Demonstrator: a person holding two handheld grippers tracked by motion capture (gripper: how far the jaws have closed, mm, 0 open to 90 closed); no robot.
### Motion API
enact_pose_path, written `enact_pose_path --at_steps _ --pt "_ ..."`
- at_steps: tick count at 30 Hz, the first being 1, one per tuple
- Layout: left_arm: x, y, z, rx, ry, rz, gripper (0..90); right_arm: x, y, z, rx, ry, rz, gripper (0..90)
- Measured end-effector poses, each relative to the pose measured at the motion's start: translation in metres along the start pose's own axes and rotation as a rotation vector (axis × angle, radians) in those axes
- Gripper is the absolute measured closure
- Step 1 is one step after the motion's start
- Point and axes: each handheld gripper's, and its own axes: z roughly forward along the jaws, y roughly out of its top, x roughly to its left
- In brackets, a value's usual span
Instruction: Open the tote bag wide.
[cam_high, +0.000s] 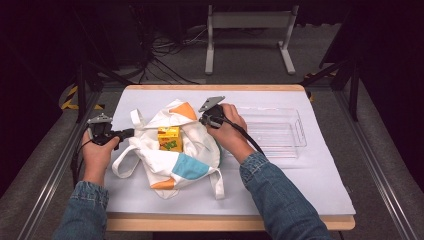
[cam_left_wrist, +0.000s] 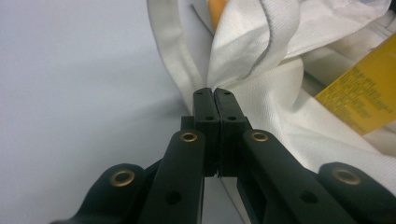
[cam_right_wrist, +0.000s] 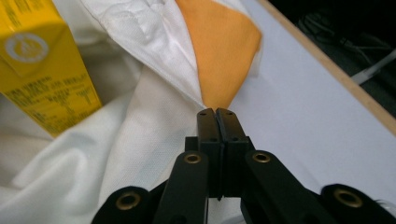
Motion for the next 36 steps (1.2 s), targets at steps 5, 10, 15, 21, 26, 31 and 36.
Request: enact_pose_path --at_steps 5,10,15,21,26,31,36 --pt "0.002 -0.008 0.005 0.016 0.006 0.000 89.5 0.009 0.000 0.015 0.125 -0.022 -0.045 89.2" --pt "-0.002 -0.008 0.002 -0.004 0.009 0.002 89.2 0.011 0.001 0.017 0.150 -0.024 -0.049 89.0" --pt "-0.004 -0.007 -0.013 -0.073 0.054 0.000 61.4 0.007 0.001 0.004 0.077 -0.014 -0.044 83.7" --pt "-0.014 -0.007 -0.037 -0.167 0.053 0.048 43.3 0.006 0.001 -0.026 -0.068 -0.002 0.009 74.6" --pt "-0.029 -0.002 -0.060 -0.190 0.045 0.084 45.5 0.015 0.002 -0.057 -0.205 0.066 0.066 73.2" --pt "-0.041 0.001 -0.080 -0.196 0.008 0.073 44.7 0.039 0.009 -0.082 -0.293 0.167 0.040 74.8" --pt "-0.053 0.005 -0.097 -0.210 0.004 0.087 44.9 0.065 0.013 -0.089 -0.329 0.298 0.024 80.8"
